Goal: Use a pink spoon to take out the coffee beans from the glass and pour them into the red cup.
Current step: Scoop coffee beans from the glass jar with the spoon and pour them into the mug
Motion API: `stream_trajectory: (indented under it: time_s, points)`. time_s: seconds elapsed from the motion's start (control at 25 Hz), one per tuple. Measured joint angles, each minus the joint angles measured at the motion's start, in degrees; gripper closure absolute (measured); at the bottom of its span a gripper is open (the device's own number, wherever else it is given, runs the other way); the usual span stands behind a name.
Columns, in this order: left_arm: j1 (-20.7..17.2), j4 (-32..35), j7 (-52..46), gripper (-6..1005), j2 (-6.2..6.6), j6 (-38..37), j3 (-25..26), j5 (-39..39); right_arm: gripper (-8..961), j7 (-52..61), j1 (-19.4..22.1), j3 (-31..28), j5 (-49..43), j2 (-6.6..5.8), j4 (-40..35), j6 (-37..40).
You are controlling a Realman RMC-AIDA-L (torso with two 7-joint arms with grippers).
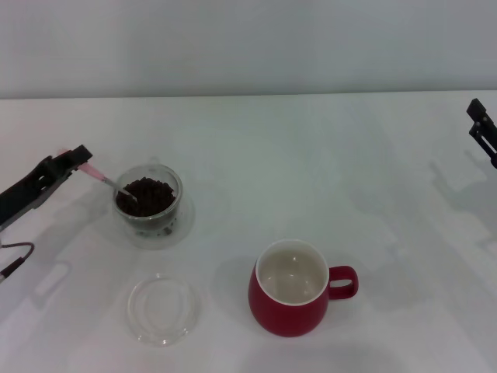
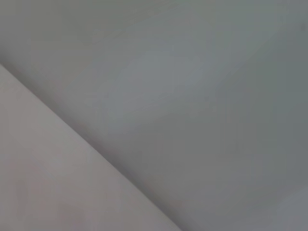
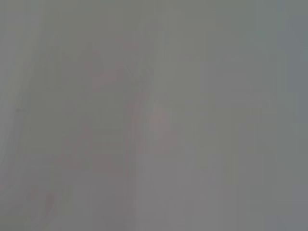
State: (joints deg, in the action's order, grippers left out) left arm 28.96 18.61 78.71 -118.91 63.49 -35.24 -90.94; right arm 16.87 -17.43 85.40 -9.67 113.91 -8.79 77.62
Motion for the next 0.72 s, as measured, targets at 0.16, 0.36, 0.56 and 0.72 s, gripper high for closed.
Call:
stream_trajectory:
  time_s: [0.16, 0.36, 0.56, 0.72]
  points:
    - [-1.2, -0.1, 0.2, 869, 0.00, 1.1, 0.1, -1.7, 222, 0.0, -0.2, 0.0, -0.1, 0.00, 0.0, 0.0]
    - [-1.8, -0.1, 1.7, 869, 0.00, 2.6, 0.2, -3.0, 222, 0.0, -0.2, 0.0, -0.5, 0.00, 0.0, 0.0]
    - [-1.9, -0.1, 3.3, 869, 0.01, 3.9, 0.2, -4.2, 222, 0.0, -0.2, 0.0, -0.8, 0.00, -0.1, 0.0]
    - [-1.7, -0.2, 4.3, 869, 0.07, 4.9, 0.2, -5.8, 222, 0.0, -0.2, 0.0, -0.8, 0.00, -0.1, 0.1]
